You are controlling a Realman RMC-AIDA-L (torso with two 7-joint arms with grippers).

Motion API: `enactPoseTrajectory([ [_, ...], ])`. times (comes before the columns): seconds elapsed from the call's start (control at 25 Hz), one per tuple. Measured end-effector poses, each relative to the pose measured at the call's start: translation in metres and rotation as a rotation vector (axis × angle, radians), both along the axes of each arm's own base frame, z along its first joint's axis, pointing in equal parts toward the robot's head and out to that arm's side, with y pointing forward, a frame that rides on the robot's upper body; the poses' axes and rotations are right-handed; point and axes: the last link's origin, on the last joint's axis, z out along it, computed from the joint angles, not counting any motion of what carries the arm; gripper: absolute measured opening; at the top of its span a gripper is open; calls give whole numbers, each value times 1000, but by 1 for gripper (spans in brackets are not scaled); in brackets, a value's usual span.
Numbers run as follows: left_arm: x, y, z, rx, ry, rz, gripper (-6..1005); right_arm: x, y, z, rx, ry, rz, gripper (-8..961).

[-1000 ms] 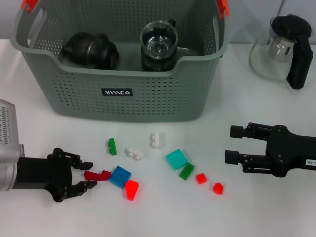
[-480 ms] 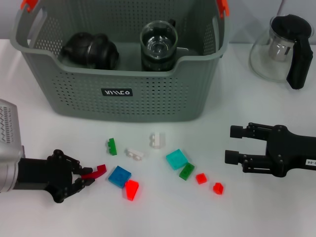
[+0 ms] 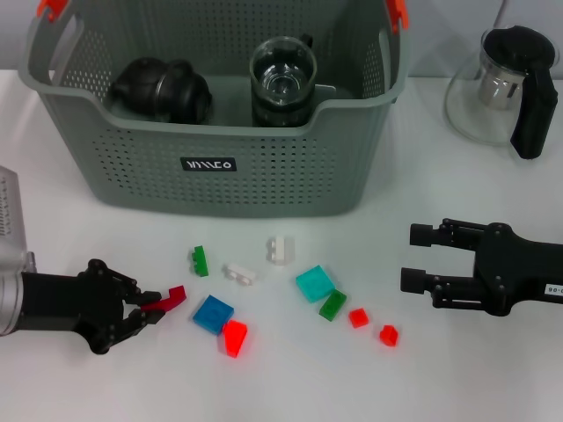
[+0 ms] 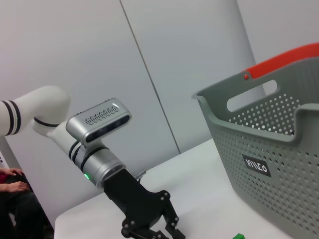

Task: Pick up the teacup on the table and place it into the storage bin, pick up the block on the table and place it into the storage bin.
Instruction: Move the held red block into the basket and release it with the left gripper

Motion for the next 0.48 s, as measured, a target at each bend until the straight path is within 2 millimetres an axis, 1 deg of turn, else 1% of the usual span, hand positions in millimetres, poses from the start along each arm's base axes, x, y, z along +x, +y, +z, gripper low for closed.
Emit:
enactPoseTrajectory([
  [0.16, 4, -1, 4, -17, -14, 3, 153, 0, 0, 0, 0, 0, 0, 823],
  [0.32, 13, -2, 14, -58, -54, 22, 153, 0, 0, 0, -1, -1, 1, 823],
  [0.48, 27, -3, 37, -105, -152, 1, 153, 0, 0, -1, -3, -2, 2, 823],
])
